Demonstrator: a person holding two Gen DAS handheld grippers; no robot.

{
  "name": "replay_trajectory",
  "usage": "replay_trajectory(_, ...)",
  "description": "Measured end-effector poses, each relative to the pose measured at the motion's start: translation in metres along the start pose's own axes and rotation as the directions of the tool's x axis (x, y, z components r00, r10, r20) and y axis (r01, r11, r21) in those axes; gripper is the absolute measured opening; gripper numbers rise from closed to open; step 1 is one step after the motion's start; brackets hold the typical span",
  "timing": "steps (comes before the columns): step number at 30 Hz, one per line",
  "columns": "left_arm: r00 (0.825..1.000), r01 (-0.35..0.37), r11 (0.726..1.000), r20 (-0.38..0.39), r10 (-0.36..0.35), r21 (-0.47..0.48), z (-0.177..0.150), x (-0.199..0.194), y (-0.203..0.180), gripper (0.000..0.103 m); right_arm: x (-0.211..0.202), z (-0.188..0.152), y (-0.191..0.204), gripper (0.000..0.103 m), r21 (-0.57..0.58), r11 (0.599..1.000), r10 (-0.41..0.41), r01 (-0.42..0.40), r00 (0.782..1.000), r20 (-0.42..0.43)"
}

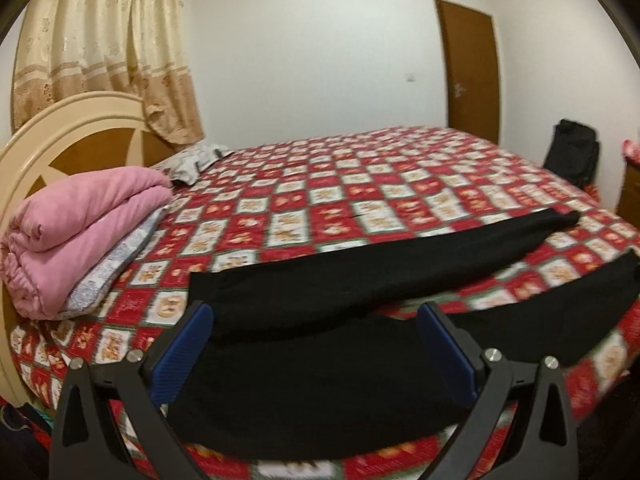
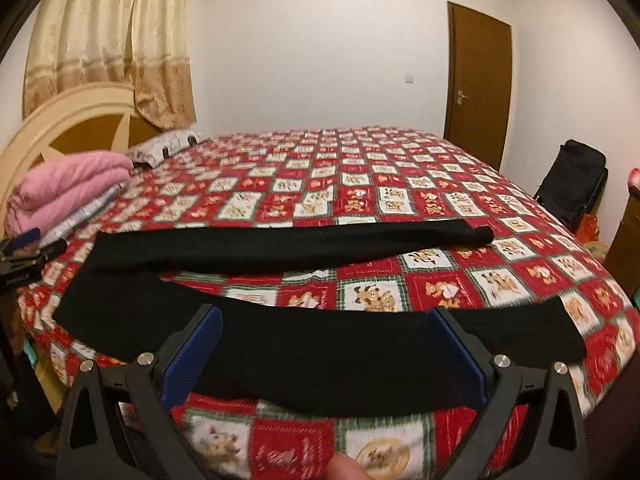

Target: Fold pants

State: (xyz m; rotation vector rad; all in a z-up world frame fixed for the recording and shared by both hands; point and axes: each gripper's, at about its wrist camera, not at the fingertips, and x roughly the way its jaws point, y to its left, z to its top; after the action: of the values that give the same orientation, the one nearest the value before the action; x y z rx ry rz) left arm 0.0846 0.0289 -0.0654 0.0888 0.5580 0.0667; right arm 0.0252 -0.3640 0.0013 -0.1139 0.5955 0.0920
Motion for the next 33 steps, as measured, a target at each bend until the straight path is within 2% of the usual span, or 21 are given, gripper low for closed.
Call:
replay_trajectory(6, 0.993, -0.079, 0.997, -0.088, 0.08, 0.014, 0.004, 0.074, 0.04, 0.103, 0.063, 0.015, -0.01, 0.102, -0.066, 0.998, -0.007, 0.0, 0.995, -0.102)
replay_trajectory(9, 0.977, -0.145, 0.989, -0.156, 0.146, 0.021, 0.003, 0.113, 0.069, 0.103, 0.091, 0.021, -0.021, 0.102, -0.058, 0.998, -0.006, -0.003, 0.989, -0.145)
replay_trajectory(14, 0.954, -0.178, 0.984, -0.248, 0.169, -0.013, 0.004, 0.157, 0.119, 0.103, 0.116, 0.037, -0.05, 0.102, -0.001, 1.0, 0.03, -0.031, 0.987, -0.155)
replay_trajectory(19, 0.939, -0.114, 0.99, -0.335, 0.081, -0.08, 0.002, 0.188, 0.144, 0.103, 0.137, 0.049, -0.081, 0.102, 0.032, 0.999, -0.022, 0.028, 0.986, -0.165)
replay_trajectory(24, 0.922, -0.112, 0.992, -0.38, 0.08, -0.064, 0.002, 0.218, 0.143, 0.103, 0.155, 0.05, -0.1, 0.102, 0.074, 0.997, -0.021, 0.036, 0.981, -0.195)
replay_trajectory(26, 0.915, -0.096, 0.992, -0.4, 0.057, -0.079, 0.003, 0.23, 0.147, 0.103, 0.161, 0.049, -0.105, 0.102, 0.085, 0.996, -0.013, 0.031, 0.979, -0.206)
replay_trajectory(27, 0.908, -0.094, 0.992, -0.416, 0.049, -0.087, 0.003, 0.237, 0.15, 0.097, 0.163, 0.05, -0.108, 0.102, 0.086, 0.996, -0.013, 0.032, 0.978, -0.209)
replay_trajectory(28, 0.902, -0.087, 0.992, -0.43, 0.037, -0.096, 0.003, 0.243, 0.152, 0.087, 0.166, 0.052, -0.112, 0.102, 0.086, 0.996, -0.017, 0.036, 0.977, -0.213)
replay_trajectory(30, 0.883, -0.03, 0.989, -0.467, -0.043, -0.148, -0.002, 0.256, 0.159, 0.078, 0.171, 0.06, -0.121, 0.101, 0.083, 0.995, -0.036, 0.054, 0.977, -0.212)
replay_trajectory(31, 0.887, -0.017, 0.985, -0.457, -0.064, -0.17, -0.003, 0.256, 0.163, 0.078, 0.174, 0.065, -0.129, 0.1, 0.085, 0.994, -0.044, 0.063, 0.976, -0.213)
replay_trajectory(32, 0.894, -0.002, 0.985, -0.442, -0.076, -0.173, -0.002, 0.255, 0.164, 0.078, 0.178, 0.071, -0.138, 0.093, 0.091, 0.993, -0.053, 0.074, 0.975, -0.215)
replay_trajectory(33, 0.893, 0.004, 0.987, -0.445, -0.075, -0.158, -0.002, 0.256, 0.163, 0.078, 0.182, 0.076, -0.145, 0.087, 0.095, 0.992, -0.059, 0.081, 0.974, -0.219)
